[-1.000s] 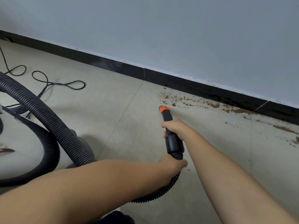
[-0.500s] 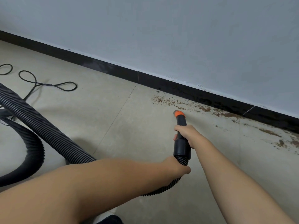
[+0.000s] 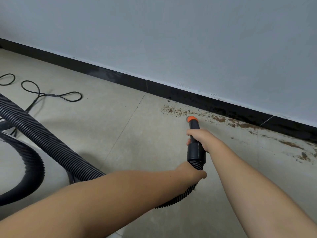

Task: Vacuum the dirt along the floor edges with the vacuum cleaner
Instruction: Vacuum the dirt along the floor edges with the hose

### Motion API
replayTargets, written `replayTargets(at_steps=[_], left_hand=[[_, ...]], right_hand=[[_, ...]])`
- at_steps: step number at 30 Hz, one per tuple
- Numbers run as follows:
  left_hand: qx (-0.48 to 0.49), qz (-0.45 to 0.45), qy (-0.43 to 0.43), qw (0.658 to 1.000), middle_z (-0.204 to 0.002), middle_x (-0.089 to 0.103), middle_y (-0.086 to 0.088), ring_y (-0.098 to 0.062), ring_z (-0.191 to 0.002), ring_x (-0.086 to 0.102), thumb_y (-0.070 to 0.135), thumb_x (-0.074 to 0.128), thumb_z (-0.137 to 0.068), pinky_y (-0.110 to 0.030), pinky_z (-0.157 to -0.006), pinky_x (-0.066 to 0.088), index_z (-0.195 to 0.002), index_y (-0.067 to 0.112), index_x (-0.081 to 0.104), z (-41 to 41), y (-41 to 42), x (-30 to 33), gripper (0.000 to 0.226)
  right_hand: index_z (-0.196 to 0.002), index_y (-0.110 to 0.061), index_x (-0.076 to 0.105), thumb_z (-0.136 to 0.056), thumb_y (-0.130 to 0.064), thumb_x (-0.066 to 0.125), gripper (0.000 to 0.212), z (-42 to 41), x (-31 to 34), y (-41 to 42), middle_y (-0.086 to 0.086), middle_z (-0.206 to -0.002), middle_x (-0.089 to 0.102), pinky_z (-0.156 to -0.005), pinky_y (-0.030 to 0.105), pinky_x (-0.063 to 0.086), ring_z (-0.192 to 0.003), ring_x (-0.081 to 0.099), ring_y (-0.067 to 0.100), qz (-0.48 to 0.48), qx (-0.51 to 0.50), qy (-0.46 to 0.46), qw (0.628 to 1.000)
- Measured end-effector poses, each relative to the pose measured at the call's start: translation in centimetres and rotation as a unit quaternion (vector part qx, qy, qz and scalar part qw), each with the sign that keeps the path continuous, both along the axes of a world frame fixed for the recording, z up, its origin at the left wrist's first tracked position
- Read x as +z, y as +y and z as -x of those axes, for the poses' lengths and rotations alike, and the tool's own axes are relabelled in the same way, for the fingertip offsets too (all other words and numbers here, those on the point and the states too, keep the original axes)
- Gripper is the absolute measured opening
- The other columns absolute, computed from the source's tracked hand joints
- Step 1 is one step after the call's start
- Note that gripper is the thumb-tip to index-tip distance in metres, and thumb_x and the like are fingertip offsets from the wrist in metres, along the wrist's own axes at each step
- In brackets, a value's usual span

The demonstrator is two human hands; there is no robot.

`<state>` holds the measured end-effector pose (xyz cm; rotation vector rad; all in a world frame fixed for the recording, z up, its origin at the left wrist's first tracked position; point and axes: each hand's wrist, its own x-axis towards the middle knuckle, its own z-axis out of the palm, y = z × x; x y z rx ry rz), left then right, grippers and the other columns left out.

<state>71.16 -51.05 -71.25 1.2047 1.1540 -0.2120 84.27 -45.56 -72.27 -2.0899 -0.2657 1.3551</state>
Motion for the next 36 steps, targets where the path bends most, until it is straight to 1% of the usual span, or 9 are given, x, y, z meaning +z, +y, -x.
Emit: replayTargets(at_steps=[7, 13, 16, 18, 21, 24, 27, 31, 36], left_hand=[[0.068, 0.009, -0.001, 0.998, -0.075, 0.049, -0.005, -0.018, -0.060, 0.046, 0.013, 0.059, -0.084, -0.029, -0.064, 0.044, -0.092, 0.011, 0.047, 1.1, 1.8, -0.6, 0.015], [0.130, 0.004, -0.011, 0.991, -0.070, 0.048, -0.005, -0.017, -0.055, 0.046, 0.011, 0.059, -0.083, -0.023, -0.054, 0.041, -0.086, 0.012, 0.047, 2.2, 4.0, -1.1, 0.012], [0.135, -0.008, -0.003, 0.991, -0.070, 0.048, -0.005, -0.017, -0.055, 0.046, 0.011, 0.060, -0.083, -0.023, -0.053, 0.041, -0.086, 0.012, 0.048, 2.7, 5.0, -1.4, 0.012], [0.117, -0.020, 0.005, 0.993, -0.070, 0.048, -0.004, -0.017, -0.055, 0.046, 0.010, 0.059, -0.082, -0.024, -0.053, 0.041, -0.082, 0.013, 0.047, 2.8, 5.2, -1.7, 0.012], [0.079, -0.024, 0.012, 0.996, -0.069, 0.048, -0.003, -0.016, -0.055, 0.045, 0.011, 0.059, -0.081, -0.023, -0.054, 0.041, -0.081, 0.014, 0.047, 2.5, 4.5, -1.8, 0.012], [0.027, -0.032, 0.020, 0.999, -0.068, 0.048, -0.002, -0.016, -0.055, 0.046, 0.013, 0.059, -0.081, -0.023, -0.055, 0.041, -0.080, 0.015, 0.047, 1.8, 3.3, -1.7, 0.012], [-0.031, -0.045, 0.019, 0.998, -0.069, 0.049, -0.002, -0.017, -0.057, 0.047, 0.016, 0.060, -0.081, -0.025, -0.059, 0.043, -0.082, 0.015, 0.048, 1.0, 2.2, -1.4, 0.012], [-0.095, -0.034, 0.016, 0.995, -0.072, 0.048, -0.003, -0.016, -0.059, 0.047, 0.017, 0.062, -0.081, -0.026, -0.060, 0.043, -0.089, 0.013, 0.049, -0.9, 0.2, -0.9, 0.016], [-0.156, -0.005, 0.007, 0.988, -0.072, 0.048, -0.002, -0.016, -0.061, 0.048, 0.016, 0.063, -0.084, -0.028, -0.064, 0.045, -0.081, 0.016, 0.046, -3.4, -2.9, -0.4, 0.018]], right_hand=[[-0.113, -0.003, 0.047, -0.085, -0.011, 0.057, 0.030, 2.4, -0.3, 3.7, 0.009, -0.055, 0.063, -0.047, 0.024, 0.047, -0.042, 0.060, 0.017, 0.002, 0.089, -0.003, 0.996], [-0.114, -0.004, 0.045, -0.084, -0.014, 0.057, 0.034, 4.4, -0.9, 7.4, 0.006, -0.047, 0.064, -0.070, 0.036, 0.054, -0.061, 0.062, 0.026, -0.011, 0.139, -0.006, 0.990], [-0.114, -0.005, 0.044, -0.083, -0.013, 0.056, 0.034, 4.9, -1.3, 8.3, 0.007, -0.048, 0.064, -0.062, 0.031, 0.051, -0.056, 0.062, 0.023, -0.024, 0.127, -0.010, 0.992], [-0.112, -0.003, 0.046, -0.082, -0.011, 0.056, 0.033, 4.7, -1.6, 8.1, 0.008, -0.051, 0.063, -0.058, 0.030, 0.051, -0.050, 0.062, 0.022, -0.031, 0.101, -0.006, 0.994], [-0.112, -0.002, 0.048, -0.081, -0.010, 0.057, 0.032, 3.9, -1.7, 6.7, 0.010, -0.055, 0.062, -0.062, 0.032, 0.054, -0.050, 0.062, 0.023, -0.032, 0.064, -0.003, 0.997], [-0.112, -0.001, 0.048, -0.083, -0.010, 0.056, 0.031, 2.5, -1.5, 4.4, 0.011, -0.058, 0.062, -0.046, 0.022, 0.046, -0.038, 0.058, 0.017, -0.030, 0.033, -0.009, 0.999], [-0.110, -0.002, 0.049, -0.085, -0.010, 0.056, 0.027, 0.8, -1.3, 1.8, 0.012, -0.060, 0.062, -0.039, 0.018, 0.042, -0.033, 0.056, 0.015, -0.026, -0.014, -0.011, 1.000], [-0.106, -0.003, 0.049, -0.086, -0.011, 0.057, 0.023, -1.7, -1.0, -2.0, 0.012, -0.062, 0.063, -0.044, 0.022, 0.043, -0.039, 0.058, 0.017, -0.013, -0.068, -0.013, 0.998], [-0.091, -0.004, 0.050, -0.086, -0.011, 0.058, 0.011, -4.4, -0.8, -6.7, 0.011, -0.057, 0.062, -0.053, 0.029, 0.047, -0.051, 0.060, 0.022, 0.001, -0.116, -0.008, 0.993]])
